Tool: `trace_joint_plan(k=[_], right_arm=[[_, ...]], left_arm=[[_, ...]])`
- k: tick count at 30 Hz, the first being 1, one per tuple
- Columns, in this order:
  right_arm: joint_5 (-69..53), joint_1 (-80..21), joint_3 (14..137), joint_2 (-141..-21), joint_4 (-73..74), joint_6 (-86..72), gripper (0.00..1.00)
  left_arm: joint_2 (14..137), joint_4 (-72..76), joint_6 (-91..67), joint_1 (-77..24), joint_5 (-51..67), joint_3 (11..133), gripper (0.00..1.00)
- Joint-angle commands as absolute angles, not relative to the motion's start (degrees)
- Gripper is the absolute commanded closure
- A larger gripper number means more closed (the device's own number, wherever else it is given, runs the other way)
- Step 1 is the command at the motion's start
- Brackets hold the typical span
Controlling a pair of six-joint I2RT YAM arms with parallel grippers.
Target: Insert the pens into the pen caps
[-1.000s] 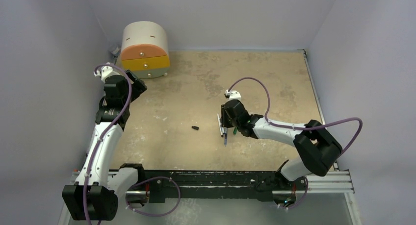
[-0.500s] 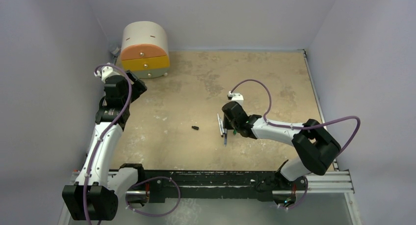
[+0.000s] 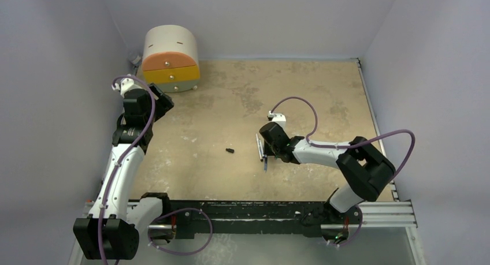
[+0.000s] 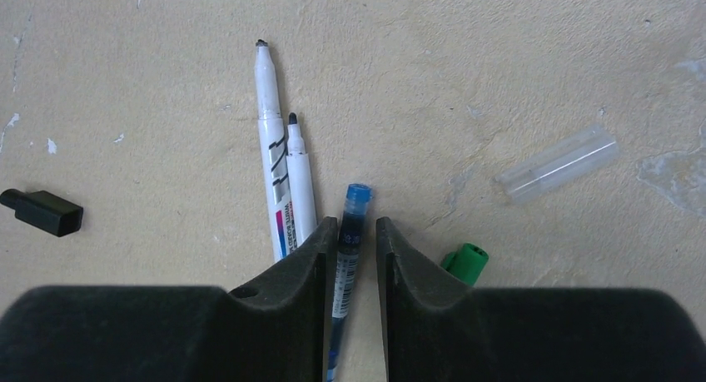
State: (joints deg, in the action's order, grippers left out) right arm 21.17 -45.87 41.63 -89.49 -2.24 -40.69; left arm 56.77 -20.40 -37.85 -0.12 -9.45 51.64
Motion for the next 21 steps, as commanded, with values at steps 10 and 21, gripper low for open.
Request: trace_joint_plan(k=[10, 21], right_arm=[[20.8, -46.3, 43.8, -91.7, -3.0, -36.3, 1.00], [28.4, -45.7, 56.8, -100.8, -7.4, -15.7, 0.93]], left_arm=[[56.3, -19.0, -37.2, 0.2, -8.7, 52.0, 0.28], [56.1, -19.0, -36.9, 0.2, -8.5, 51.9, 0.28]])
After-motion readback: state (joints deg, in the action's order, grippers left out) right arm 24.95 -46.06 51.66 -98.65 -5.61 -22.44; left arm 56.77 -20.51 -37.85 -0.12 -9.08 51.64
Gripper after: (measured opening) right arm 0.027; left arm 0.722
